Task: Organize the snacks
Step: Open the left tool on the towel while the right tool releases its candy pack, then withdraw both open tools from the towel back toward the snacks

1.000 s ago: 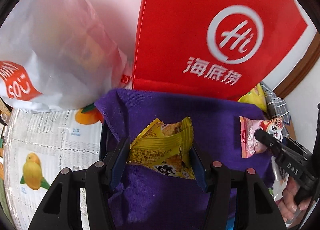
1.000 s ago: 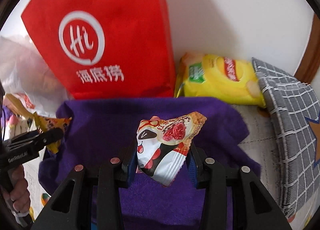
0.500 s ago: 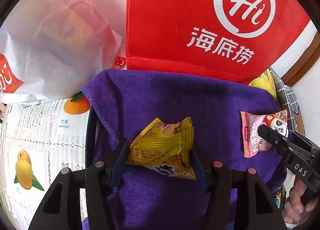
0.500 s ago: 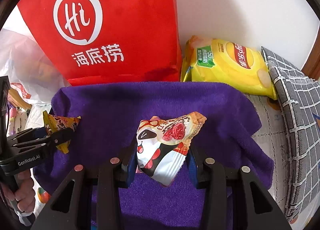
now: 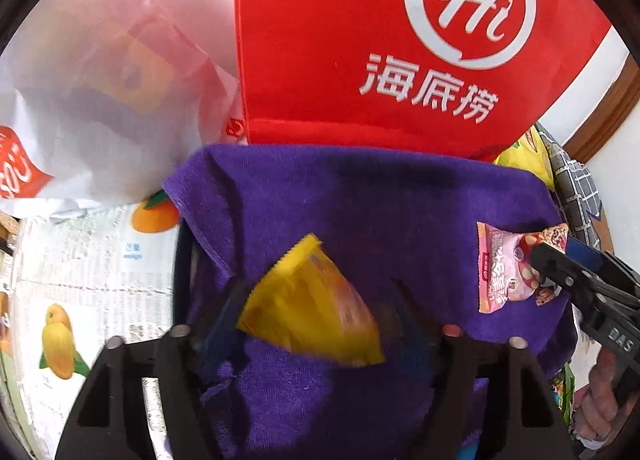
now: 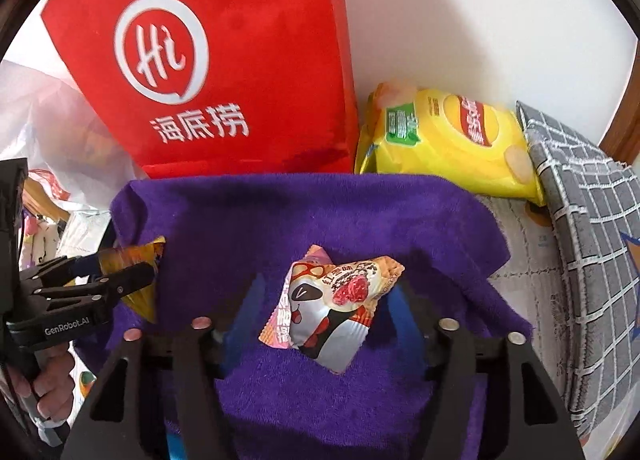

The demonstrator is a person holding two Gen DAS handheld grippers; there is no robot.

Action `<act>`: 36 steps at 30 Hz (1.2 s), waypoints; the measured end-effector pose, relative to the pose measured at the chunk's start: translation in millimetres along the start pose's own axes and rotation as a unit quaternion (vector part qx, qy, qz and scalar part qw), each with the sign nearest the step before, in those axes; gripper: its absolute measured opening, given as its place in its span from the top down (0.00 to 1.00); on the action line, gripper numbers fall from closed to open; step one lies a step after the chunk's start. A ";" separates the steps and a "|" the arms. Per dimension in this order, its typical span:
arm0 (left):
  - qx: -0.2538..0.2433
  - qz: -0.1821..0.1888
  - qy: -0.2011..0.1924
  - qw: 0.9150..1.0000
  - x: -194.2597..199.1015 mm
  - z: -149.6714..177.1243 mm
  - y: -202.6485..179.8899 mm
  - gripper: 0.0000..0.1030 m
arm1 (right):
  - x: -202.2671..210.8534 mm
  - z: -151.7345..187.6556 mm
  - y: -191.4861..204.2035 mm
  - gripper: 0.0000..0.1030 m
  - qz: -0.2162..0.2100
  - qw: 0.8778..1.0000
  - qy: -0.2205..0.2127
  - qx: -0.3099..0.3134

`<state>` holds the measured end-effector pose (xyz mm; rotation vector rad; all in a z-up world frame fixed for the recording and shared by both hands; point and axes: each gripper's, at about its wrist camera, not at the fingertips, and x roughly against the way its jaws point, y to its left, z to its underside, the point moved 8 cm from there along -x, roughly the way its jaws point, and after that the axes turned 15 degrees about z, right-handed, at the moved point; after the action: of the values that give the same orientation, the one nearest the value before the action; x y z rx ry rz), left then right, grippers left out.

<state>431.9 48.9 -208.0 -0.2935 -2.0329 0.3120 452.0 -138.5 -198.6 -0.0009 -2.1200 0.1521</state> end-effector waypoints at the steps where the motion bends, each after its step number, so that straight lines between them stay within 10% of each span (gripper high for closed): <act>1: -0.002 -0.003 -0.006 1.000 3.6 -1.7 -1.3 0.24 | 3.9 -1.2 -1.4 0.34 0.004 1.000 -0.004 0.000; 16: -0.019 -0.029 -0.059 0.998 76.8 -1.4 -29.4 0.15 | 106.5 0.3 -31.4 0.16 0.041 0.995 -0.081 -0.042; 22: -0.035 0.000 -0.088 0.996 116.3 27.8 -37.5 0.15 | 146.9 25.8 -45.2 0.09 0.090 0.989 -0.111 -0.049; 36: -0.080 -0.019 -0.147 0.986 200.2 104.3 -72.5 0.16 | 220.2 104.1 -72.1 0.07 0.060 0.984 -0.161 -0.057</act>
<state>242.7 38.5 -65.4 -0.3225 -2.3568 0.1749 252.1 -207.8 -58.1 -0.1838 -2.4499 0.1086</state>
